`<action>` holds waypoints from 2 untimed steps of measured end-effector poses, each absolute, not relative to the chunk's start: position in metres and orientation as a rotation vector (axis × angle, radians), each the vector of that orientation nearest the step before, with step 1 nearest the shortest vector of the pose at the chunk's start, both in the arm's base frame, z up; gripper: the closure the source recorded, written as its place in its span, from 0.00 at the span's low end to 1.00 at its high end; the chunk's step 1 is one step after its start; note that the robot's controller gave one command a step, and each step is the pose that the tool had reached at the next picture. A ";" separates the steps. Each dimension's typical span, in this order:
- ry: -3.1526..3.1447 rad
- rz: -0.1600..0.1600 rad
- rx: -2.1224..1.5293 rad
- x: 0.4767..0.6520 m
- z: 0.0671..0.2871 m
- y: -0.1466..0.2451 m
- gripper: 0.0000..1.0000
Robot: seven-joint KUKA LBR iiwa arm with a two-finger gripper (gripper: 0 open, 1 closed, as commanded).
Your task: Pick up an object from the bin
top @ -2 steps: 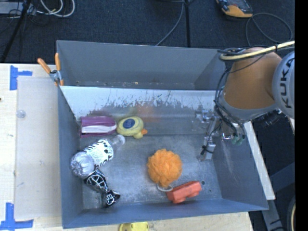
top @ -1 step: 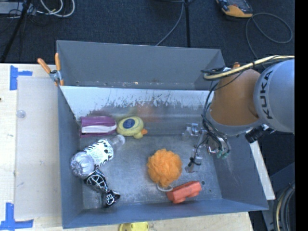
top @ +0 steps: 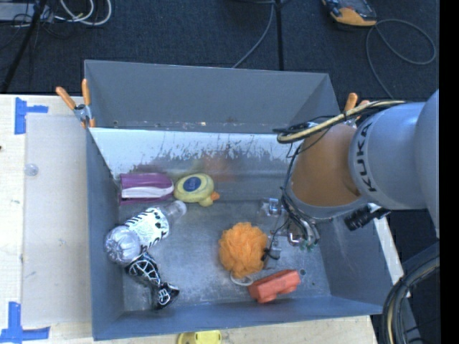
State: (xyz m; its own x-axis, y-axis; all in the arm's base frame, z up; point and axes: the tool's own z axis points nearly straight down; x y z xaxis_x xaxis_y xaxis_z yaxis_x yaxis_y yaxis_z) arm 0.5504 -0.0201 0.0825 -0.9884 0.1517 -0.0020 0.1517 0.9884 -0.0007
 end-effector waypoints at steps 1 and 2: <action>3.143 0.001 0.158 0.532 0.062 0.001 0.00; 3.140 -0.001 0.108 0.526 0.069 0.028 0.00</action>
Offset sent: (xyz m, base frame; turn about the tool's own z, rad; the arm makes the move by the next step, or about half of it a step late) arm -0.0265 0.0533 -0.0125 -0.0857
